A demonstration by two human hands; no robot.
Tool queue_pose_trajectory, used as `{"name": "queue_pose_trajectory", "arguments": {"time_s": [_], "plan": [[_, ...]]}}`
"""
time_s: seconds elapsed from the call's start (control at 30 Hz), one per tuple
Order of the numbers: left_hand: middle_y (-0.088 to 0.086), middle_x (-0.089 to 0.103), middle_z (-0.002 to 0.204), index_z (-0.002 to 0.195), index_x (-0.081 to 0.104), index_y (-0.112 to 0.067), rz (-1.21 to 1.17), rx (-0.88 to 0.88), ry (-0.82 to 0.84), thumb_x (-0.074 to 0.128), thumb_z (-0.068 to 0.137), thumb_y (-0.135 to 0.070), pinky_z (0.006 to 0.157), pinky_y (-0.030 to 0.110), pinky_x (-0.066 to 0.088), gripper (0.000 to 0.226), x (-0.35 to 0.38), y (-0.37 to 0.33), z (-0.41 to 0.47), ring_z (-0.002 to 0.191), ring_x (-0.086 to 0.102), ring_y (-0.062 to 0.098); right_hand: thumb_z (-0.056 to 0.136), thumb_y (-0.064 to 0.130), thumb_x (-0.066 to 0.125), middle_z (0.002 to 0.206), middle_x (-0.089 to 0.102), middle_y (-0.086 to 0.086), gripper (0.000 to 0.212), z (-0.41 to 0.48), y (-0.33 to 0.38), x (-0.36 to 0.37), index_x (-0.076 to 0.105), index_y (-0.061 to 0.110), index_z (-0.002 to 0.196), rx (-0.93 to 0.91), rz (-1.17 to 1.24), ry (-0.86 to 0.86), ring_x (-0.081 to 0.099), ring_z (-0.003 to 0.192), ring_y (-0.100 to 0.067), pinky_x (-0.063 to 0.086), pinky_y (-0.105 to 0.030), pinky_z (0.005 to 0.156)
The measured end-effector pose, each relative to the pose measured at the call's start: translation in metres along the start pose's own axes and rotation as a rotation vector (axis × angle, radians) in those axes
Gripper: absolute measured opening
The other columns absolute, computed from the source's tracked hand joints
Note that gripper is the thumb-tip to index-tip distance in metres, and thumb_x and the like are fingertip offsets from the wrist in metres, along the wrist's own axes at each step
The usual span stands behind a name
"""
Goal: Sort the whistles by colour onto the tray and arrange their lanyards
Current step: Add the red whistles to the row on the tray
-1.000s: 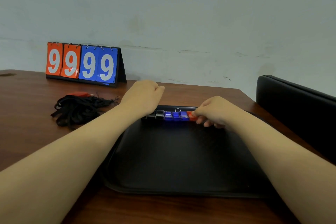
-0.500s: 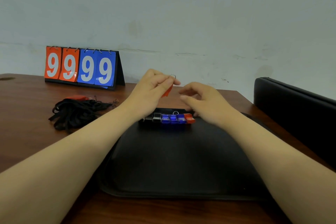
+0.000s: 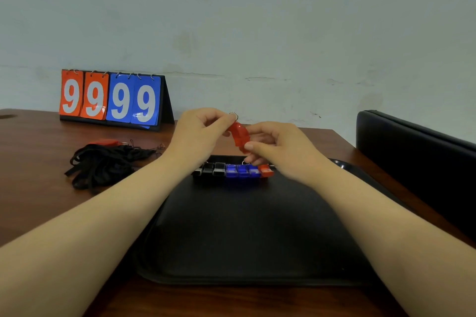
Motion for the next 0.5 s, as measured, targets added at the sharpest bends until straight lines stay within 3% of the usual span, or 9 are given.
{"name": "queue_pose_trajectory", "arguments": {"time_s": [0.17, 0.27, 0.33, 0.4, 0.5], "plan": [[0.0, 0.064, 0.06, 0.063, 0.063, -0.016, -0.045, -0.085, -0.092, 0.055, 0.091, -0.015, 0.053, 0.012, 0.042, 0.029, -0.008, 0.013, 0.003, 0.052, 0.056, 0.001, 0.095, 0.01, 0.055, 0.085, 0.072, -0.003, 0.018, -0.001, 0.004, -0.005, 0.06, 0.017, 0.11, -0.001, 0.045, -0.009, 0.069, 0.069, -0.01, 0.059, -0.024, 0.069], [-0.001, 0.064, 0.061, 0.062, 0.062, -0.017, 0.061, -0.122, -0.131, 0.053, 0.09, -0.018, 0.065, 0.032, 0.052, 0.029, -0.014, 0.022, 0.004, 0.061, 0.06, 0.013, 0.093, 0.011, 0.057, 0.081, 0.072, -0.001, 0.011, 0.0, 0.0, -0.013, 0.062, 0.02, 0.096, 0.021, 0.041, -0.088, 0.068, 0.068, -0.008, 0.057, -0.022, 0.064], [-0.002, 0.065, 0.068, 0.069, 0.062, -0.016, 0.244, -0.127, -0.157, 0.048, 0.09, -0.023, 0.076, 0.044, 0.053, 0.026, -0.021, 0.023, 0.005, 0.071, 0.062, 0.02, 0.091, 0.018, 0.06, 0.08, 0.071, -0.001, 0.004, 0.001, -0.008, -0.029, 0.06, 0.021, 0.089, 0.068, -0.066, -0.234, 0.068, 0.072, -0.012, 0.056, -0.027, 0.067], [-0.003, 0.06, 0.078, 0.083, 0.056, -0.015, 0.551, -0.135, -0.115, 0.043, 0.091, -0.026, 0.082, 0.041, 0.047, 0.019, -0.02, 0.019, 0.004, 0.078, 0.056, 0.021, 0.09, 0.031, 0.062, 0.08, 0.071, -0.004, 0.016, -0.001, -0.02, -0.045, 0.062, 0.015, 0.086, 0.173, -0.343, -0.327, 0.068, 0.076, -0.018, 0.056, -0.034, 0.074], [-0.001, 0.051, 0.079, 0.098, 0.043, -0.016, 0.843, -0.187, -0.004, 0.042, 0.091, -0.024, 0.08, 0.037, 0.035, 0.011, -0.015, 0.021, 0.003, 0.078, 0.049, 0.02, 0.089, 0.023, 0.06, 0.077, 0.073, -0.013, 0.022, -0.006, -0.045, -0.051, 0.067, 0.002, 0.085, 0.433, -0.493, -0.237, 0.072, 0.072, -0.025, 0.06, -0.036, 0.07]]}}
Point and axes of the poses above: each hand's wrist, its own z-axis towards the middle knuckle, its own x-axis out of the palm, y = z × x, the point moved 10 cm from there along z, towards the middle knuckle
